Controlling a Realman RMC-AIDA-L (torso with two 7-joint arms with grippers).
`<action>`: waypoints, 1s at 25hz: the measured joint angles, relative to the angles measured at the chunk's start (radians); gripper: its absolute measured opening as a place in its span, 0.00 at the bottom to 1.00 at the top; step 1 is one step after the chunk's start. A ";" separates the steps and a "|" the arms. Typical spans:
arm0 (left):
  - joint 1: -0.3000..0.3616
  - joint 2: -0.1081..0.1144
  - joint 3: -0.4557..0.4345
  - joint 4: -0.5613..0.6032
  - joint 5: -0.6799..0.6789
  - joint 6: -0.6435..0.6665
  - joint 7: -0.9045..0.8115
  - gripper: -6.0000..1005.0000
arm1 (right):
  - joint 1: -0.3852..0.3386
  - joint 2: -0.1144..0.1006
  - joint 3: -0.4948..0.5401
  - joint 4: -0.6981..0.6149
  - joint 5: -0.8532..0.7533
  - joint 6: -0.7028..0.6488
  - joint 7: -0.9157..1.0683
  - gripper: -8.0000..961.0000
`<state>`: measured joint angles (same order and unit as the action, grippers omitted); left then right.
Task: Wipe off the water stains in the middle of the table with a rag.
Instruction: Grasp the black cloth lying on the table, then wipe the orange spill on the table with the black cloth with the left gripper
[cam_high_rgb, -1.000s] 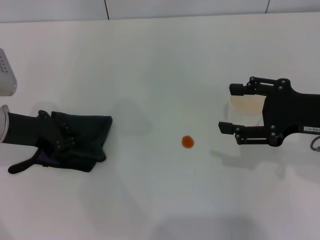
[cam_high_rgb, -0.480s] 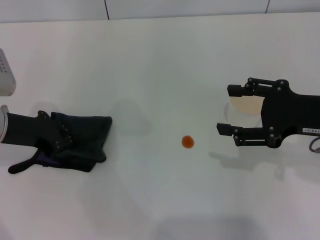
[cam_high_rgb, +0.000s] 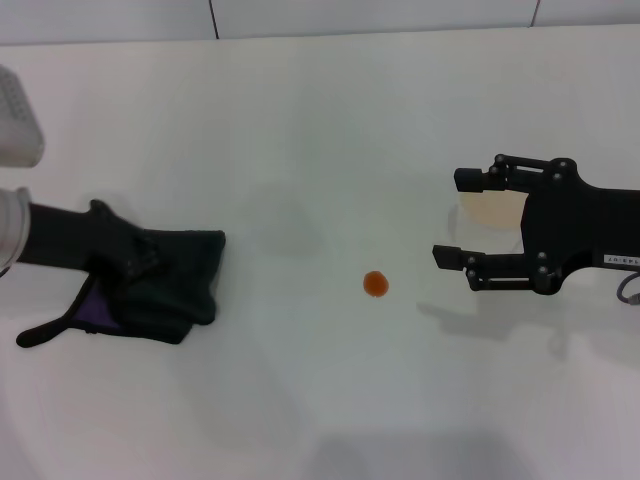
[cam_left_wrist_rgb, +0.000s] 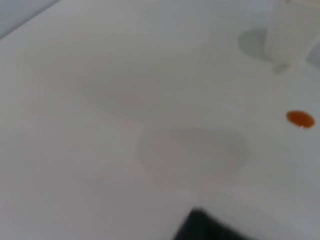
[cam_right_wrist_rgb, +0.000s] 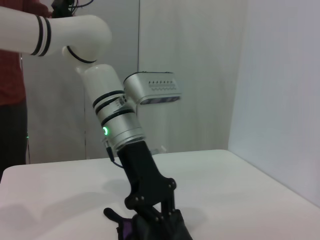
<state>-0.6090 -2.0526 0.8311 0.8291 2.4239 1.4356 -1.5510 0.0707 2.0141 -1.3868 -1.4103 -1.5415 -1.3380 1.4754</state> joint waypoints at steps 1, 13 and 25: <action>0.000 0.000 0.000 0.000 0.000 0.000 0.000 0.02 | 0.000 0.000 0.000 0.000 0.000 0.000 0.000 0.83; -0.131 -0.005 0.007 -0.109 0.000 -0.003 0.041 0.02 | 0.004 0.000 -0.001 0.001 0.000 0.002 -0.004 0.83; -0.202 -0.008 0.006 -0.120 -0.022 0.016 0.077 0.02 | 0.008 0.000 -0.002 -0.001 0.002 0.013 -0.006 0.83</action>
<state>-0.8115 -2.0606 0.8375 0.7094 2.4014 1.4520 -1.4739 0.0786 2.0141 -1.3883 -1.4117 -1.5400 -1.3249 1.4698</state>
